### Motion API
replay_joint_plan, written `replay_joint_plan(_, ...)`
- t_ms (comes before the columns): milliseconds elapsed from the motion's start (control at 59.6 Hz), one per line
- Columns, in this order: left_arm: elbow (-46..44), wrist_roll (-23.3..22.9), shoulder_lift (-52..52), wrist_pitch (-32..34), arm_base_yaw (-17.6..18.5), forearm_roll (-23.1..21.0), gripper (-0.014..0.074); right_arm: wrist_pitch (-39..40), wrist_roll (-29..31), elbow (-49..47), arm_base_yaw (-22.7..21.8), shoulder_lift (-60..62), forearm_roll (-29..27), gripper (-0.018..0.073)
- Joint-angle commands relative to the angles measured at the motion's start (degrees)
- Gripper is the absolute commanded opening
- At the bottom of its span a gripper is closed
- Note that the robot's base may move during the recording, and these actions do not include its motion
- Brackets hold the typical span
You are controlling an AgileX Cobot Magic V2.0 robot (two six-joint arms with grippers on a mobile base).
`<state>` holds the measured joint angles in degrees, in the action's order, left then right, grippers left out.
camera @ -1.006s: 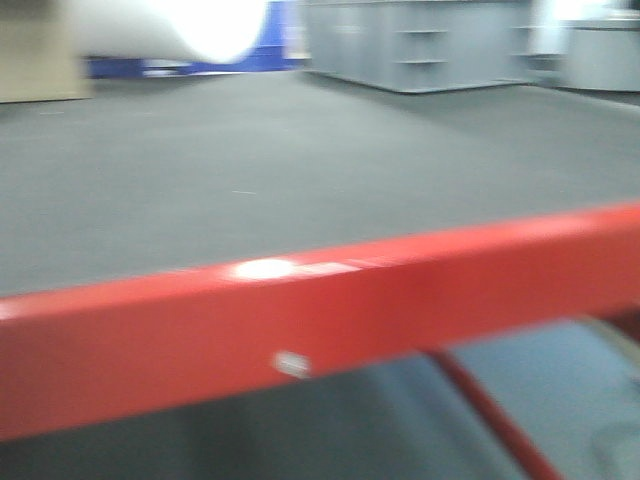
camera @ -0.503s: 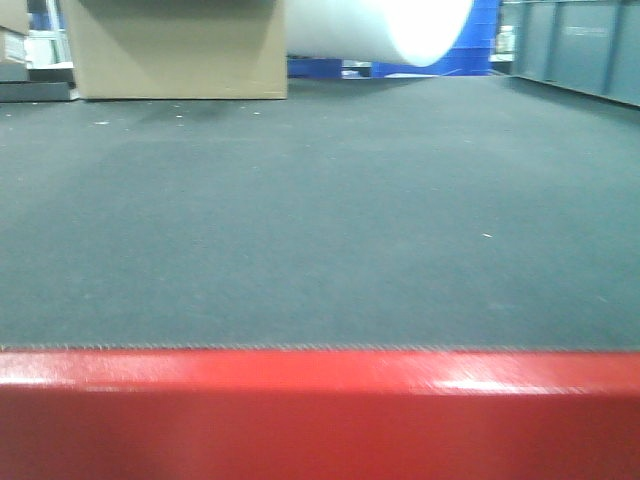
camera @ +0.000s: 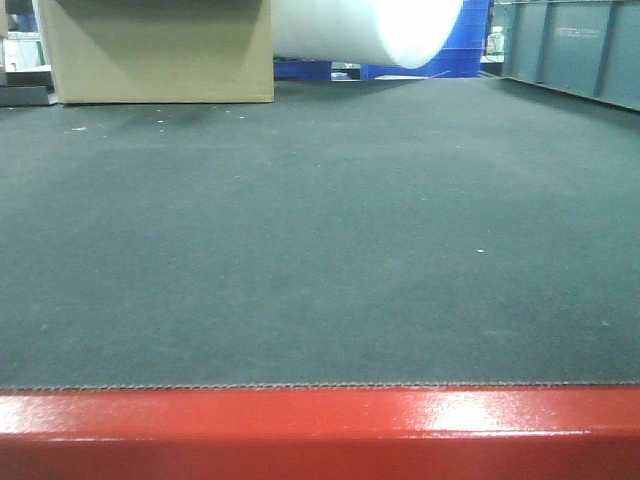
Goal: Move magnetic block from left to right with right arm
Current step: 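Drive up to the second felt table and stop at its edge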
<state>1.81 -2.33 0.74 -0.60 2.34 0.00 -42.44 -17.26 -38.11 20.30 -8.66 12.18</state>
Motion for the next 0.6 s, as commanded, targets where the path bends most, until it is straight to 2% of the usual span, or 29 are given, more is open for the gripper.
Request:
replay_joint_plan(0, 0.48, -0.38, 0.6, 5.27, -0.09, 0.0, -0.0116, 4.91, 0.53, -1.49, -0.32, -0.99, 1.11, 0.0204)
replay_joint_plan(587, 0.48, -0.38, 0.6, 5.27, -0.09, 0.0, -0.0116, 5.04, 0.53, -1.49, -0.32, -0.99, 1.11, 0.0204)
